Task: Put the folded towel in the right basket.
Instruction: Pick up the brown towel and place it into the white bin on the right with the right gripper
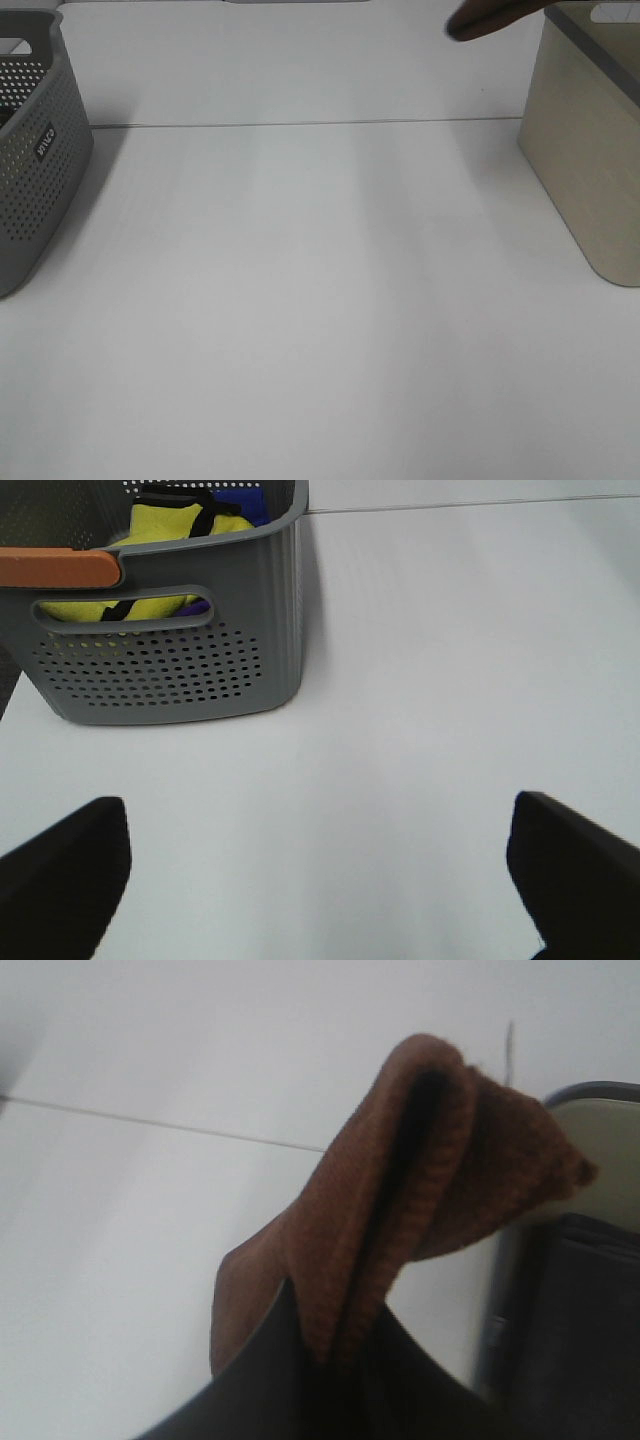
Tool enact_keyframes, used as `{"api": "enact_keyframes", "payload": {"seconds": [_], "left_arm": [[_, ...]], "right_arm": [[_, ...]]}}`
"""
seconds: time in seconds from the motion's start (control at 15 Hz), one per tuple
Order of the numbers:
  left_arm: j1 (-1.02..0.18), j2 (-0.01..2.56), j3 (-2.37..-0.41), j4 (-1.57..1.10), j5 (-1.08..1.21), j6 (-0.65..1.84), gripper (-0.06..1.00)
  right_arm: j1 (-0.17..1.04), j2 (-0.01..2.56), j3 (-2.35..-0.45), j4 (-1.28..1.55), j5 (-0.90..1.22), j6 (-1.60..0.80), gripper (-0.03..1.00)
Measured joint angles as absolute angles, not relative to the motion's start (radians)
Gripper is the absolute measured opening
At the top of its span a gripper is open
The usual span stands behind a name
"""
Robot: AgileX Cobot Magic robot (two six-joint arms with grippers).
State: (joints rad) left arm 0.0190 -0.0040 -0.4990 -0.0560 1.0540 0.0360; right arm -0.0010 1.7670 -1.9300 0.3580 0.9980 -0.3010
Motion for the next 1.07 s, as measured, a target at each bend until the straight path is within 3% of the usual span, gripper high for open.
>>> {"api": "enact_keyframes", "payload": {"seconds": [0.27, 0.6, 0.73, 1.0, 1.07], "left_arm": [[0.019, -0.004, -0.499, -0.056, 1.054, 0.036, 0.97], [0.019, -0.004, -0.499, -0.056, 1.054, 0.036, 0.97], [0.019, -0.004, -0.499, -0.056, 1.054, 0.036, 0.97], [0.019, -0.004, -0.499, -0.056, 1.054, 0.036, 0.97], [0.019, -0.004, -0.499, -0.056, 1.054, 0.036, 0.97]], "right_arm": [[-0.232, 1.732, -1.930, 0.321, 1.081, -0.301, 0.07], [-0.273, 1.872, -1.930, 0.293, 1.151, -0.278, 0.09], [-0.273, 1.924, -1.930, 0.255, 1.151, -0.255, 0.20], [-0.273, 1.965, -1.930, 0.254, 1.150, -0.220, 0.56], [-0.273, 1.961, -1.930, 0.278, 1.150, -0.213, 0.57]]}}
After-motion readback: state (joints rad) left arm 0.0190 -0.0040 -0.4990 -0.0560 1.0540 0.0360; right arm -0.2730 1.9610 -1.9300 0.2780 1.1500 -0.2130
